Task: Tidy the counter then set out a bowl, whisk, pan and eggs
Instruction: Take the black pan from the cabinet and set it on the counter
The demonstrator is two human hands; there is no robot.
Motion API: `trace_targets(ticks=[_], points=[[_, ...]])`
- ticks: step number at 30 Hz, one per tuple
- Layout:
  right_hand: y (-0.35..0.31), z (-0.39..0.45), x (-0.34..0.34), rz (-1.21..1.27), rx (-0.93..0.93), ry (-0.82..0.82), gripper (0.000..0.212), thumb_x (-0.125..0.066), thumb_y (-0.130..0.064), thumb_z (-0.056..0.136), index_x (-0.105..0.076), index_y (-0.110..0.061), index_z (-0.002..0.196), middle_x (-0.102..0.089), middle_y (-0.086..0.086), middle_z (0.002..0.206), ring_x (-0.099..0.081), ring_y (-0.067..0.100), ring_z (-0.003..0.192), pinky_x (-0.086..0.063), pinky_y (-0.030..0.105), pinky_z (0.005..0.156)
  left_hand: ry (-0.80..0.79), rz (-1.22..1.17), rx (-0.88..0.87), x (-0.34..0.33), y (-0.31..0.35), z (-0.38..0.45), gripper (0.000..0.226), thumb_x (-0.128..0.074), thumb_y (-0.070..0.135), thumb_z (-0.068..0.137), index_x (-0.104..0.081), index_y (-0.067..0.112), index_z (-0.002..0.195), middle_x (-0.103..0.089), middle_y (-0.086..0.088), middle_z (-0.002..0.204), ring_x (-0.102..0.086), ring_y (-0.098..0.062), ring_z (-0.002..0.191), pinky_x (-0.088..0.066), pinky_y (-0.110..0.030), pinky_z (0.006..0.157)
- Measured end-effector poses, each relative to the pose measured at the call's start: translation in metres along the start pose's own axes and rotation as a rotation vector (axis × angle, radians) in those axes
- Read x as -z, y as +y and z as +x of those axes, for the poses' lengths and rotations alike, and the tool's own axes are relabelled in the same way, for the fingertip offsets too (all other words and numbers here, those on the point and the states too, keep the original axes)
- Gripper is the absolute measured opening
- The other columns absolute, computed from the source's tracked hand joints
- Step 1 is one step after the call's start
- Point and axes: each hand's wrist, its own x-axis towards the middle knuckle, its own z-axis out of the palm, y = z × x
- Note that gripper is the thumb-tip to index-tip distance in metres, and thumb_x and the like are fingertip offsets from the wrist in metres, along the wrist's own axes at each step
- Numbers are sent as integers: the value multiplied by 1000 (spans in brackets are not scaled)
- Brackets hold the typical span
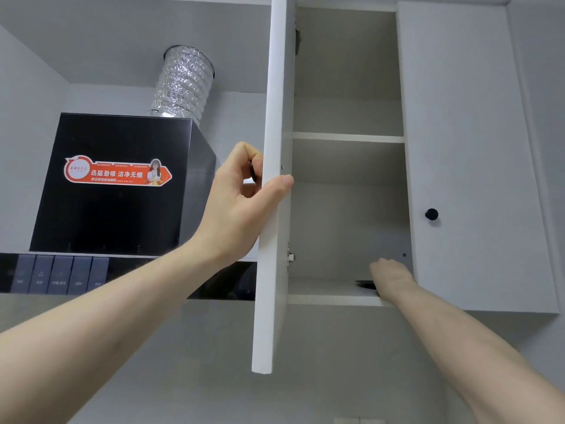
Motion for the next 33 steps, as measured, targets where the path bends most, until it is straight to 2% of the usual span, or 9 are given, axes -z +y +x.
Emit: trace_targets(ticks=[6,8,11,13,17,22,27,31,33], points=[[-8,-12,-4,33,205,145,27,-51,12,81,-65,-9,92,-65,15,97,-67,37,99,-47,38,70,35,-26,-2,-6,0,0,36,-67,34,74,-35,18,75,-34,-14,73,-31,-25,64,-30,-35,56],[-17,-16,-4,81,278,172,34,-50,10,80,-69,-10,100,-67,17,99,-66,37,97,-42,36,67,34,-28,-2,-8,1,-1,36,-67,34,74,-35,18,76,-32,-23,74,-32,-26,66,-30,-40,58],[-28,-25,-10,186,394,235,42,-51,5,80,-71,-21,106,-71,12,99,-67,37,94,-52,37,71,29,-33,2,-7,3,-1,35,-67,34,74,-36,19,76,-33,-31,79,-34,-27,68,-31,-43,61],[-30,-32,-15,253,468,288,46,-50,0,85,-70,-28,116,-74,5,108,-67,33,99,-54,37,78,29,-31,5,-7,3,-1,34,-67,34,74,-36,20,76,-33,-31,79,-33,-28,69,-30,-43,62],[-32,-45,-25,378,576,398,30,-46,-22,103,-67,-28,124,-73,-5,118,-66,24,106,-53,38,84,31,-29,6,-8,4,0,37,-67,33,75,-33,18,77,-34,-33,79,-34,-30,70,-32,-45,62],[-24,-50,-25,427,495,389,36,-46,-54,95,-63,-38,122,-72,-13,113,-67,20,103,-54,37,82,42,-29,12,-9,6,-1,40,-67,32,76,-30,15,77,-34,-34,81,-33,-32,71,-31,-48,61],[-8,-51,-23,283,433,280,35,-39,-44,106,-68,-35,124,-74,-2,115,-68,31,103,-52,37,82,38,-35,19,-9,8,-2,44,-67,32,76,-27,13,78,-35,-35,82,-35,-31,71,-31,-45,64],[-1,-49,-16,302,354,354,39,-36,-46,107,-66,-23,100,-74,8,93,-65,41,85,-51,41,71,40,-26,19,-10,7,-3,43,-67,33,76,-29,13,79,-35,-35,82,-36,-34,71,-33,-47,64],[5,-43,-4,370,296,404,39,-35,-48,107,-64,-23,99,-73,9,87,-64,41,79,-51,43,69,41,-25,14,-10,8,-3,38,-67,34,75,-33,17,78,-36,-35,83,-36,-33,70,-33,-46,64]])
